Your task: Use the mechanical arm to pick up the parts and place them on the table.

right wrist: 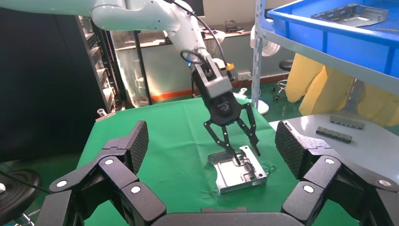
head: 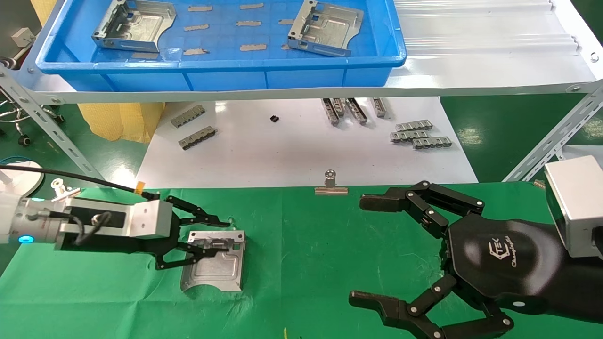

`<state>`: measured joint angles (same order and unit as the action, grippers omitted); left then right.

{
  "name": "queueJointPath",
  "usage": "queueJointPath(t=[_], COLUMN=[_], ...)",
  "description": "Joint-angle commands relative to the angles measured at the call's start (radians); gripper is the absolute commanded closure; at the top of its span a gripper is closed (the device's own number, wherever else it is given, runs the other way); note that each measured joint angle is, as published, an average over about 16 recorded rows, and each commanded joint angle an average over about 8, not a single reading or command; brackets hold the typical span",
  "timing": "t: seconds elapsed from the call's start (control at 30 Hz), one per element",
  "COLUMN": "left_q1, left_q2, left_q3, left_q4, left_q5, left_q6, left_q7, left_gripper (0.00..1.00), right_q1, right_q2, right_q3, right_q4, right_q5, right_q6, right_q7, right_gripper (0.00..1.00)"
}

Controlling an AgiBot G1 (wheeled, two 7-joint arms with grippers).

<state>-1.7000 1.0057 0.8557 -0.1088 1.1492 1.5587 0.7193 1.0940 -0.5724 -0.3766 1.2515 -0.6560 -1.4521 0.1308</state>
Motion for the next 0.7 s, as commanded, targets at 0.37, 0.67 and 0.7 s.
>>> queueJointPath(t=[0.37,0.67,0.7], left_q1=[0.05,0.055,0.06], left_q2=[-0.024,-0.029,-0.033], left_q3=[-0.061,-0.065,-0.069], left_q4=[0.004,-0.02,-0.032], left_q5=[-0.132,-0.121,-0.124], left_q6=[0.054,0.046,0.044], left_q7=[-0.153,-0.157,-0.164], left_gripper=[0.0,0.0,0.0], right_q1=[0.0,0.0,0.0], right_q2=[0.0,0.0,0.0], right_q3=[0.0,0.0,0.0], right_q4=[0.0,0.0,0.0], right_q5=[0.0,0.0,0.0], right_q6=[0.0,0.0,0.0], right_q7=[0.0,0.0,0.0], right_gripper=[0.0,0.0,0.0])
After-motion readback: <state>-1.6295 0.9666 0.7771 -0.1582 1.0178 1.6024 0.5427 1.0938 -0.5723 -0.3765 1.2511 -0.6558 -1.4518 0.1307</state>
